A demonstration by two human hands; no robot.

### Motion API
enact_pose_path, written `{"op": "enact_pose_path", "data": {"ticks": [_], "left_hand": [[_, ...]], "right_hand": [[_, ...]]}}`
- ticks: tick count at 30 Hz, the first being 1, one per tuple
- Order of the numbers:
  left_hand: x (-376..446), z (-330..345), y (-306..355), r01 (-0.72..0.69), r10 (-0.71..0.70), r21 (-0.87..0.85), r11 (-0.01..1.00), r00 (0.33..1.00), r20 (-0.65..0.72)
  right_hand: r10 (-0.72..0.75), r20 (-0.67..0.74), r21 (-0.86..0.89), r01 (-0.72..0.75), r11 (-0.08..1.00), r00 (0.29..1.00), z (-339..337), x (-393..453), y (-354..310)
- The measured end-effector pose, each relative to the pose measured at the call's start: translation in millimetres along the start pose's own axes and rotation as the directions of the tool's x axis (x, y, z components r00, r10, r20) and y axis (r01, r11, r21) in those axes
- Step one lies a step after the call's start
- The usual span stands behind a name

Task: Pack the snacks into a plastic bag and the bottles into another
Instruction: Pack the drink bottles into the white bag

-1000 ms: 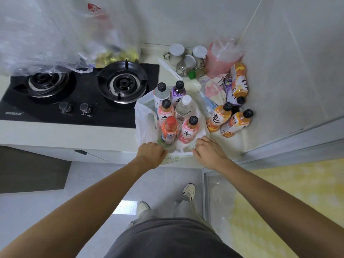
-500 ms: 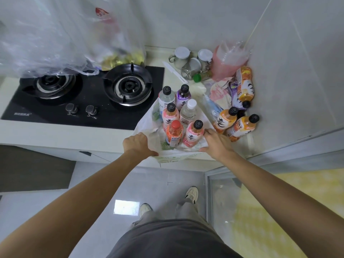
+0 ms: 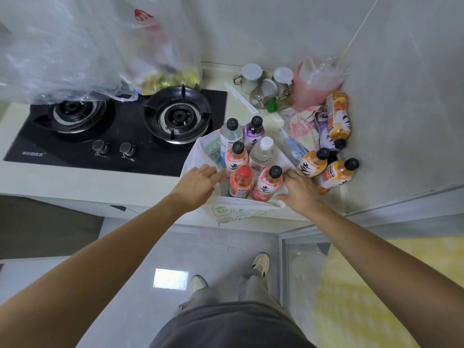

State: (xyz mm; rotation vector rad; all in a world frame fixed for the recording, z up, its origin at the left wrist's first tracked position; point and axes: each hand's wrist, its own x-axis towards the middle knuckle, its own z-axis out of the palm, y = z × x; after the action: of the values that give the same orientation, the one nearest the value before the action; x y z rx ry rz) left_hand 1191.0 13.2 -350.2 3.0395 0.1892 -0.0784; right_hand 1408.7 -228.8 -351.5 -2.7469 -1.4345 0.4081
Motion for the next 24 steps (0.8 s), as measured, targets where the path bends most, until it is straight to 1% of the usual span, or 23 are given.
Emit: {"op": "enact_pose_path", "data": {"ticks": [2, 3, 5, 7, 10, 12, 14, 17, 19, 21, 24], "left_hand": [[10.6, -1.4, 1.2, 0.017, -0.015, -0.016, 1.0, 0.987, 0.157], [15.5, -0.7, 0.2, 0.037, -0.04, 0.017, 0.999, 0.973, 0.227], [21.6, 1.7, -4.3, 0.048, -0.094, 0.142, 0.989, 0.937, 0.337], [23.7, 3.0, -9.5, 0.086, -0.178, 0.241, 0.967, 0.901, 0.395], [22.3, 2.1, -13.6, 0.192, -0.323, 0.333, 0.923, 0.857, 0.401], [19.1, 1.3, -12.8, 0.228, -0.387, 0.397, 0.889, 0.838, 0.385], [16.1, 0.3, -13.0, 0.295, -0.454, 0.415, 0.861, 0.813, 0.364], [13.9, -3.5, -17.0, 0.391, -0.537, 0.407, 0.826, 0.767, 0.352], [14.0, -7.7, -20.0, 0.429, -0.567, 0.393, 0.813, 0.739, 0.365], [15.9, -12.8, -24.0, 0.453, -0.587, 0.389, 0.802, 0.718, 0.374], [17.6, -20.2, -28.0, 0.469, -0.599, 0.385, 0.795, 0.705, 0.379]], "right_hand": [[-0.01, 0.02, 0.042, 0.009, 0.999, 1.0, -1.5, 0.7, 4.4], [-0.02, 0.037, 0.049, 0.018, 0.999, 0.999, -2.6, 1.4, 5.2], [-0.028, 0.085, 0.038, 0.025, 0.999, 0.996, -5.0, 2.6, 4.3], [-0.013, 0.123, -0.017, 0.015, 1.0, 0.992, -5.6, 4.1, 2.7], [0.002, 0.148, -0.133, 0.018, 0.991, 0.989, -6.1, 6.0, -1.2], [0.014, 0.164, -0.165, 0.013, 0.986, 0.986, -7.2, 7.9, -3.4], [0.036, 0.185, -0.169, -0.004, 0.986, 0.982, -7.3, 11.1, -2.5], [0.065, 0.196, -0.132, -0.039, 0.99, 0.978, -8.6, 15.7, -2.4], [0.07, 0.184, -0.051, -0.061, 0.997, 0.981, -8.8, 18.6, -2.9], [0.069, 0.172, 0.013, -0.072, 0.997, 0.983, -11.9, 20.8, -3.7], [0.063, 0.139, 0.045, -0.07, 0.997, 0.988, -17.5, 23.1, -3.8]]}}
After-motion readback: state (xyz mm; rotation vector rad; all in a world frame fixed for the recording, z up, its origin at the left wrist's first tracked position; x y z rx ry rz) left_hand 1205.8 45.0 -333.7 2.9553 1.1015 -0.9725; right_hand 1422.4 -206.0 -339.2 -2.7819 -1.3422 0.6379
